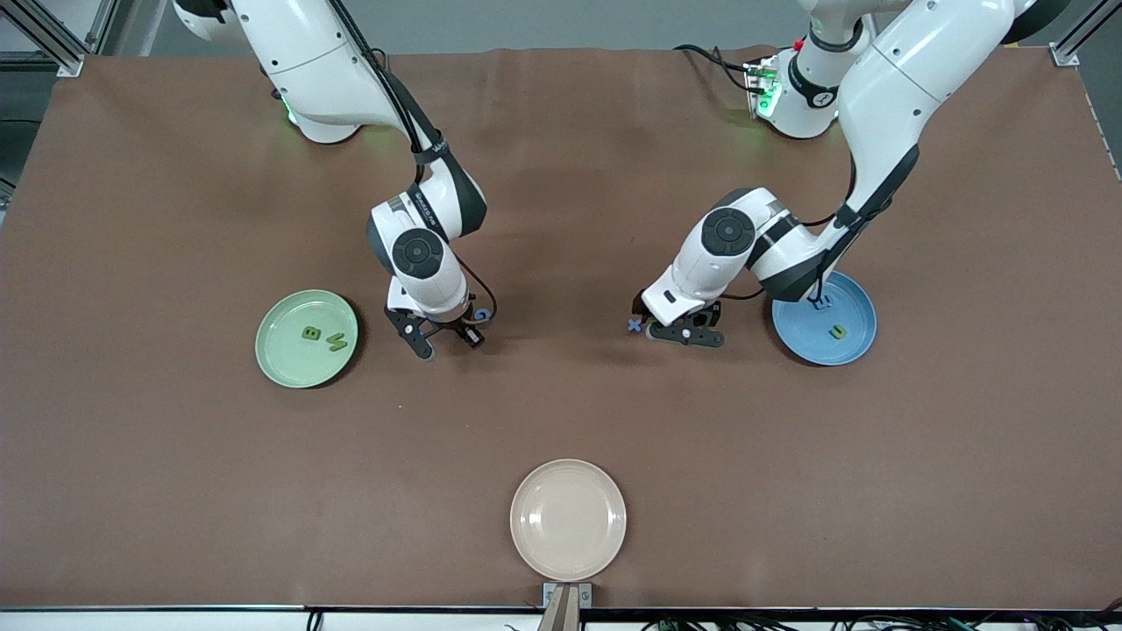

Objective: Sort upper and lower case letters into plates
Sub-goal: 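Reach the green p with the left gripper while the right gripper grasps Q, then grasp the p with the left gripper while the right gripper drops Q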

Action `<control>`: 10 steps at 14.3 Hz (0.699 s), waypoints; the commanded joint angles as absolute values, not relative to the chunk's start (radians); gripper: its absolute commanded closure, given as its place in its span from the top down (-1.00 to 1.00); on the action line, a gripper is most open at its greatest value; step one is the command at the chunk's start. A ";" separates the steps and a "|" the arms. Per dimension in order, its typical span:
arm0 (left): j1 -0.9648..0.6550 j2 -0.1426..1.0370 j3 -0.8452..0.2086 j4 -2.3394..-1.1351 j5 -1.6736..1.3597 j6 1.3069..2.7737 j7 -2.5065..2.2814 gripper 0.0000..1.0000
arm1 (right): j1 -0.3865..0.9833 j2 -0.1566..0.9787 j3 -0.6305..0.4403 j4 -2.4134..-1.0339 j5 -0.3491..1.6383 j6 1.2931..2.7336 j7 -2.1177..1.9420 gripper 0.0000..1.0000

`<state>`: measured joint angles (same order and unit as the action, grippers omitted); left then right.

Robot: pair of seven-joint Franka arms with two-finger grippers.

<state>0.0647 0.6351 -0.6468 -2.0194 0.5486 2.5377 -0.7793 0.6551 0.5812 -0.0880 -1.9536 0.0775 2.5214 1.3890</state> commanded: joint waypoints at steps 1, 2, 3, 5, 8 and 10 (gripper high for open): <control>-0.012 0.663 -0.585 -1.965 0.568 2.516 -0.819 1.00 | 0.660 0.580 -0.092 -1.976 0.087 2.526 1.394 -0.21; -0.027 0.667 -0.566 -1.960 0.568 2.516 -0.822 1.00 | 0.660 0.578 -0.092 -1.979 0.087 2.526 1.394 -0.52; -0.035 0.670 -0.560 -1.960 0.569 2.516 -0.822 1.00 | 0.660 0.577 -0.092 -1.979 0.087 2.520 1.394 -0.78; -0.034 0.669 -0.558 -1.962 0.571 2.516 -0.821 1.00 | 0.649 0.569 -0.092 -1.977 0.087 2.516 1.385 -1.00; -0.026 0.669 -0.558 -1.968 0.577 2.516 -0.821 1.00 | 0.603 0.510 -0.097 -1.979 0.086 2.456 1.291 -1.00; -0.026 0.669 -0.558 -1.968 0.577 2.516 -0.821 1.00 | 0.516 0.428 -0.095 -1.980 0.086 2.329 1.134 -1.00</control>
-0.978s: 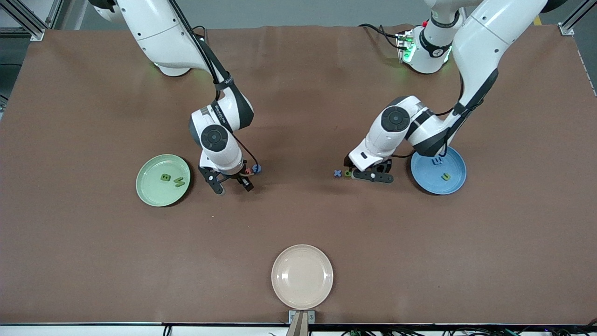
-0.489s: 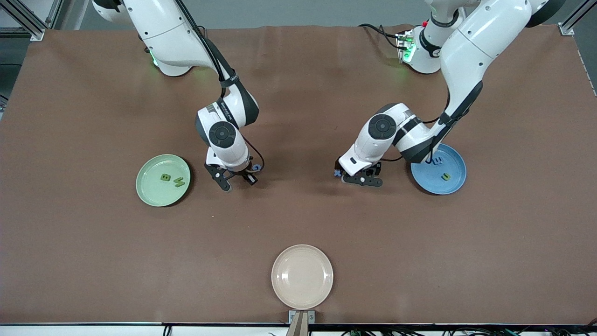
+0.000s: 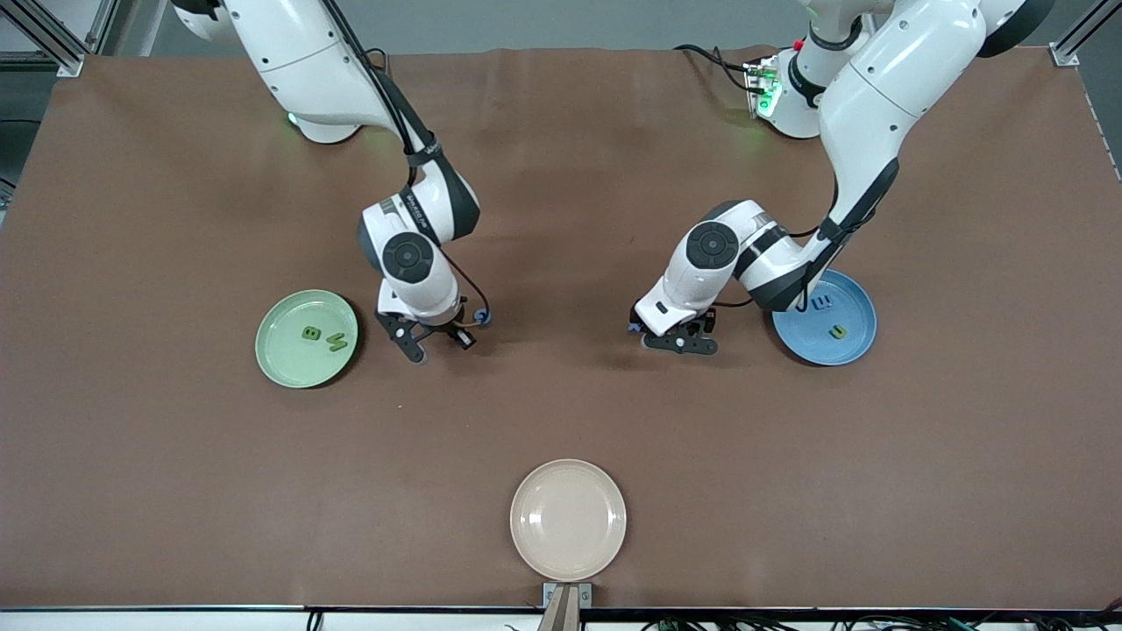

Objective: Sort upper and lower case letters into plates
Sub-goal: 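Grasp the p with the left gripper while the right gripper drops Q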

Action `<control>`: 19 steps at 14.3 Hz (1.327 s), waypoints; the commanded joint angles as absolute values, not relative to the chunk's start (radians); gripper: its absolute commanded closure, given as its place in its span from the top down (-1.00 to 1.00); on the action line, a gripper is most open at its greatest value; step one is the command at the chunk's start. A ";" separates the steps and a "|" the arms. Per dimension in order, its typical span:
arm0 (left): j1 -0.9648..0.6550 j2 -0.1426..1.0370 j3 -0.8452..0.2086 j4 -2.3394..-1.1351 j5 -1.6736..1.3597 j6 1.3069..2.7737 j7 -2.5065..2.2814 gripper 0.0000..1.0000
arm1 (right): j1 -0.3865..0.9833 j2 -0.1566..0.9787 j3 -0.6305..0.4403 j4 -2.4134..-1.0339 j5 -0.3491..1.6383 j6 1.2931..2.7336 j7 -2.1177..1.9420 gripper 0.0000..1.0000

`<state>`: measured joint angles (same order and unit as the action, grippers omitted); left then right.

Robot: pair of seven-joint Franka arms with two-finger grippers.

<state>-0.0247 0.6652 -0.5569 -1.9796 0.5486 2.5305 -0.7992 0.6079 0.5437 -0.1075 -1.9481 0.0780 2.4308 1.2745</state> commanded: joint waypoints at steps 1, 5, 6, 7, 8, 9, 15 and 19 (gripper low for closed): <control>-0.026 0.669 -0.557 -1.968 0.577 2.516 -0.821 1.00 | 0.467 0.390 -0.097 -1.994 0.086 2.283 1.046 -1.00; -0.034 0.672 -0.557 -1.968 0.577 2.513 -0.819 0.80 | 0.281 0.247 -0.098 -2.135 0.081 2.270 0.685 -1.00; -0.034 0.670 -0.557 -1.967 0.577 2.510 -0.819 0.67 | 0.258 0.221 -0.098 -2.179 0.074 2.290 0.646 -1.00; -0.035 0.672 -0.557 -1.967 0.577 2.500 -0.818 0.54 | 0.247 0.204 -0.098 -2.224 0.074 2.328 0.623 -1.00; -0.035 0.672 -0.558 -1.962 0.577 2.478 -0.818 0.39 | 0.244 0.195 -0.100 -2.271 0.072 2.376 0.615 -1.00; -0.038 0.672 -0.558 -1.960 0.577 2.461 -0.818 0.27 | 0.233 0.195 -0.100 -2.301 0.072 2.413 0.601 -1.00; -0.057 0.672 -0.558 -1.947 0.574 2.422 -0.818 0.06 | 0.213 0.227 -0.098 -2.385 0.072 2.580 0.575 -0.99; -0.058 0.673 -0.560 -1.947 0.560 2.415 -0.822 0.01 | 0.196 0.245 -0.098 -2.382 0.072 2.580 0.574 -0.49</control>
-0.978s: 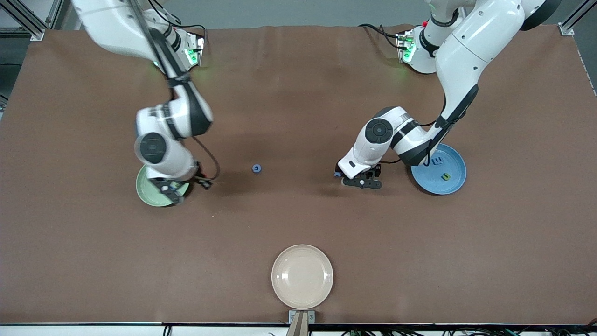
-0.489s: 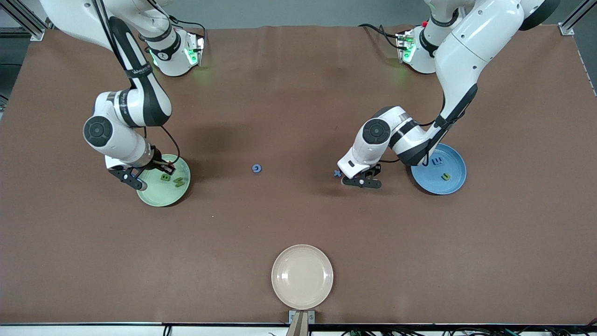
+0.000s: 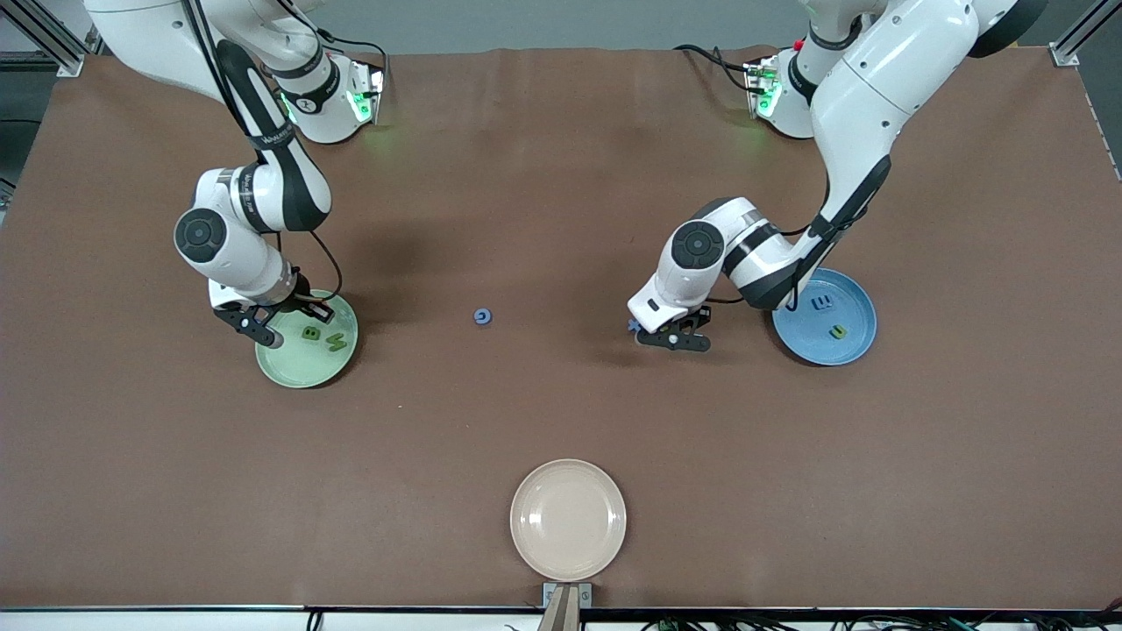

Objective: Sort upper and lower case letters into plates
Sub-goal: 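Grasp the p with the left gripper while the right gripper drops Q, then drop the p in the blue plate while the right gripper grasps the blue G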

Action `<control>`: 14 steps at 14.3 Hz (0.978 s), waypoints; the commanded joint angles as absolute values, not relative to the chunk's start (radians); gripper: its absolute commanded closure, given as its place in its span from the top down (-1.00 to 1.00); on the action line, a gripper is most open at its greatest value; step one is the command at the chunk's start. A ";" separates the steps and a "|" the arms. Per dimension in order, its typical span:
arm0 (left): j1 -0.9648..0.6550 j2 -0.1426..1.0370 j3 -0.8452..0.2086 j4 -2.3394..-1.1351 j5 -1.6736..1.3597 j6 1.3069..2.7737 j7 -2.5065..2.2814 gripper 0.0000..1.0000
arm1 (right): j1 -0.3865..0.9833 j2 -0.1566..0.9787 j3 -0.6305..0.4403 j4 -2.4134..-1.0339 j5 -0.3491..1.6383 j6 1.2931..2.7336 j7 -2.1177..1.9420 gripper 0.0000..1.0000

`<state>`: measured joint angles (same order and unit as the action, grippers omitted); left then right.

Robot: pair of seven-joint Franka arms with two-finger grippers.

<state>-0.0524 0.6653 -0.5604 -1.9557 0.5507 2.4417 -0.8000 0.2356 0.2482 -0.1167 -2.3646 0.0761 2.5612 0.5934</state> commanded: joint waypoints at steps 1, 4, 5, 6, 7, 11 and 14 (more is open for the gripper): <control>-0.058 0.673 -0.560 -1.947 0.558 2.414 -0.824 -0.04 | 0.192 0.245 -0.098 -2.381 0.072 2.580 0.565 0.25; -0.058 0.680 -0.560 -1.945 0.555 2.414 -0.831 -0.24 | 0.192 0.244 -0.098 -2.378 0.072 2.579 0.551 1.00; -0.058 0.680 -0.560 -1.944 0.555 2.414 -0.841 -0.30 | 0.198 0.242 -0.098 -2.373 0.072 2.573 0.551 1.00; -0.058 0.683 -0.560 -1.936 0.555 2.414 -0.851 -0.38 | 0.201 0.241 -0.095 -2.370 0.074 2.569 0.557 1.00; -0.058 0.687 -0.560 -1.933 0.555 2.414 -0.853 -0.48 | 0.212 0.241 -0.092 -2.364 0.081 2.568 0.571 1.00; -0.055 0.681 -0.560 -1.930 0.561 2.414 -0.850 -0.76 | 0.352 0.253 -0.091 -2.321 0.091 2.576 0.788 1.00; -0.029 0.637 -0.561 -1.931 0.569 2.376 -0.825 -0.79 | 0.463 0.314 -0.091 -2.237 0.091 2.577 0.978 1.00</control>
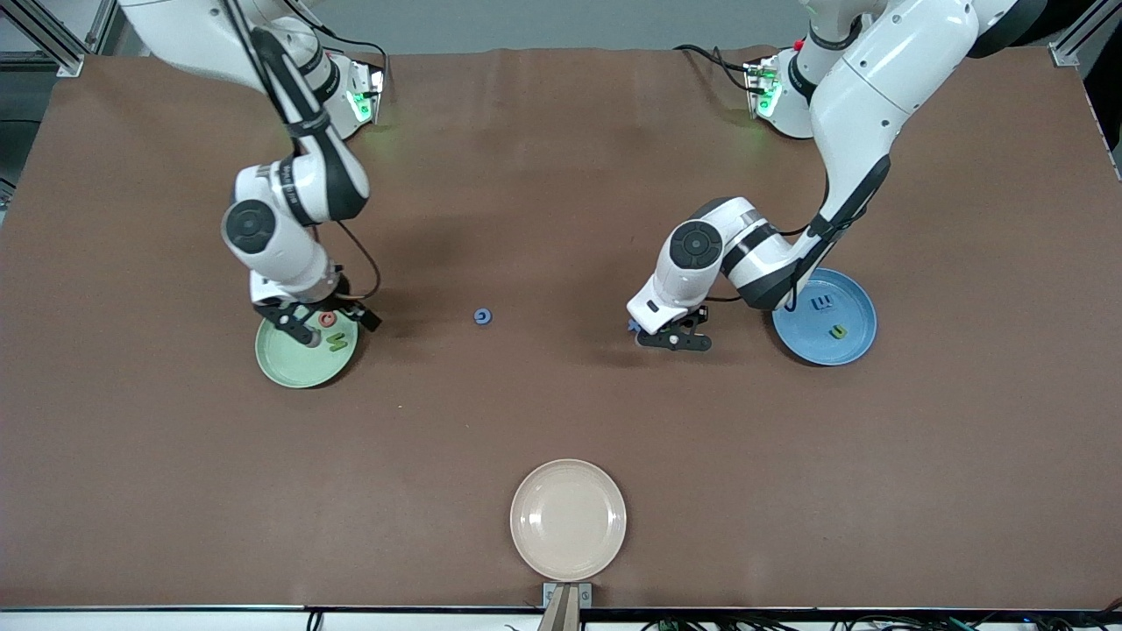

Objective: Sort upper and lower case letters into plates
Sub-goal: 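Drop the p in the blue plate while the right gripper grasps the blue G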

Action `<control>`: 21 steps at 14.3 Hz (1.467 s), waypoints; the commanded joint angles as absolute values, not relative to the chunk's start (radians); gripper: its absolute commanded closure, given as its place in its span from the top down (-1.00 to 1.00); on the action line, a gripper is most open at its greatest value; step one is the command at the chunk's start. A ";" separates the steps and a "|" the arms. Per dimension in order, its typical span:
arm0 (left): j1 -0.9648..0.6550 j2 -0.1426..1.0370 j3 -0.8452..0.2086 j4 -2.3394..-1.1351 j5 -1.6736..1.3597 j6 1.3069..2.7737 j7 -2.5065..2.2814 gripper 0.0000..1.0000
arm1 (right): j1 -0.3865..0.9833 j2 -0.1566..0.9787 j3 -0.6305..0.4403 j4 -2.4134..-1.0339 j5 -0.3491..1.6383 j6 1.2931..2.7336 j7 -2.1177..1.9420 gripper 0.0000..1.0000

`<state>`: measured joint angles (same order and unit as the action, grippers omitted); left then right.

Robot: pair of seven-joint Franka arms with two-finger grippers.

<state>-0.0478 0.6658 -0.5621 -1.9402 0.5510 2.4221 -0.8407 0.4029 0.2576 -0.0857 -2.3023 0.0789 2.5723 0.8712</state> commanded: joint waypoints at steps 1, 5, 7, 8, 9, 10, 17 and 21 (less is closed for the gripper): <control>-0.011 0.611 -0.563 -1.934 0.571 2.347 -0.793 -0.79 | 0.500 0.345 -0.091 -2.199 0.091 2.577 1.045 1.00; 0.093 0.510 -0.583 -1.995 0.569 2.306 -0.657 -0.79 | 0.607 0.491 -0.092 -2.030 0.091 2.569 1.262 0.94; 0.194 0.460 -0.627 -2.060 0.571 2.306 -0.570 -0.79 | 0.641 0.553 -0.092 -1.959 0.089 2.568 1.334 0.89; 0.265 0.440 -0.664 -2.100 0.571 2.307 -0.524 -0.79 | 0.655 0.577 -0.092 -1.938 0.089 2.568 1.357 0.85; 0.353 0.422 -0.713 -2.140 0.572 2.316 -0.467 -0.79 | 0.669 0.595 -0.092 -1.921 0.089 2.568 1.374 0.83; 0.438 0.413 -0.763 -2.170 0.574 2.322 -0.421 -0.79 | 0.675 0.606 -0.092 -1.913 0.089 2.568 1.388 0.80; 0.738 0.428 -0.868 -2.328 0.696 2.483 -0.256 -0.78 | 0.710 0.609 -0.092 -1.907 0.089 2.485 1.417 0.71; 0.735 0.463 -0.868 -2.330 0.722 2.488 -0.272 -0.75 | 0.722 0.607 -0.092 -1.914 0.089 2.476 1.425 0.49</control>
<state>0.7306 0.4558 -0.8552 -2.3244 0.6964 2.4749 -0.2559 0.7006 0.6117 -0.0834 -1.9077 0.0792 2.4903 1.4051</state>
